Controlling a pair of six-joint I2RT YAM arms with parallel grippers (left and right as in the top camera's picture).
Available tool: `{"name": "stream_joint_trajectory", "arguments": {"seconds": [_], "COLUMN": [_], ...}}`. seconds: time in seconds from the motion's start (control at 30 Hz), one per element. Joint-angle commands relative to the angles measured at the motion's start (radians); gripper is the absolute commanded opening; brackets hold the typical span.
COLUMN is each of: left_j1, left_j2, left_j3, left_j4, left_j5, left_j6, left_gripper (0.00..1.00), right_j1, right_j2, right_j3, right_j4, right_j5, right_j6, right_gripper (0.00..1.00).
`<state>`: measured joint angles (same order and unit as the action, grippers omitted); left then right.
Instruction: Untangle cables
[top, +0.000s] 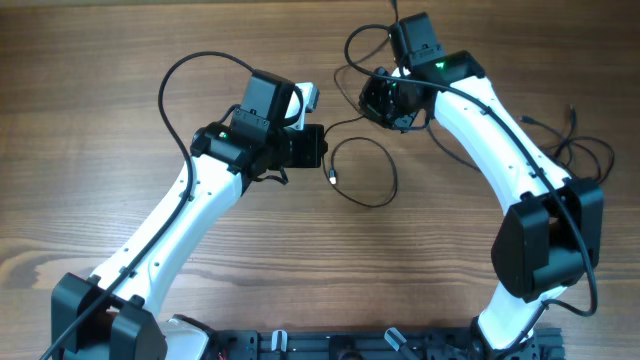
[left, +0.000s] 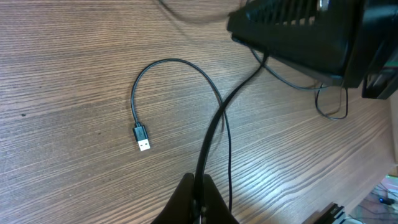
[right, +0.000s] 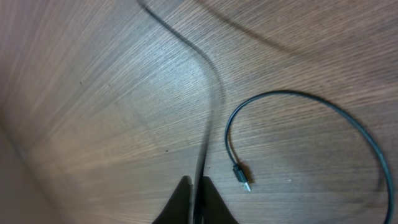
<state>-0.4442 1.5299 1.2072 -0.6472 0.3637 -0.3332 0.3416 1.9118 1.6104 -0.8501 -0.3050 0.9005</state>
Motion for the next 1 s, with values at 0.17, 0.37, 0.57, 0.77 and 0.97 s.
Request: {"name": "stream_joint_trajectory", "arguments": {"seconds": [0.17,0.37,0.57,0.77,0.97], "left_j1": [-0.003,-0.003,-0.003,-0.003,-0.003], "left_j2": [-0.016,-0.016,-0.016,-0.016,-0.016], "left_j3": [0.004,0.004,0.004,0.004,0.004], "left_j4": [-0.003,-0.099,-0.1,-0.102,-0.117], "left_j5": [-0.031,-0.204,-0.209,-0.209,-0.208], "left_j6": [0.02,0.02,0.019,0.019,0.015], "left_gripper": [0.56,0.63,0.63,0.62,0.6], "right_j1": [-0.003,-0.092,-0.381,-0.59,-0.61], "right_j2": [0.015,-0.04,-0.153,-0.244,-0.224], "right_j3": [-0.005,0.119,0.725,0.859,0.849], "right_j4": [0.002,-0.129,-0.152,-0.015,-0.052], "right_j5": [0.021,0.27,0.376,0.376,0.418], "right_j6": [-0.166,-0.623,-0.801,-0.795,-0.793], "right_gripper": [0.04,0.04,0.04,0.04,0.04]}}
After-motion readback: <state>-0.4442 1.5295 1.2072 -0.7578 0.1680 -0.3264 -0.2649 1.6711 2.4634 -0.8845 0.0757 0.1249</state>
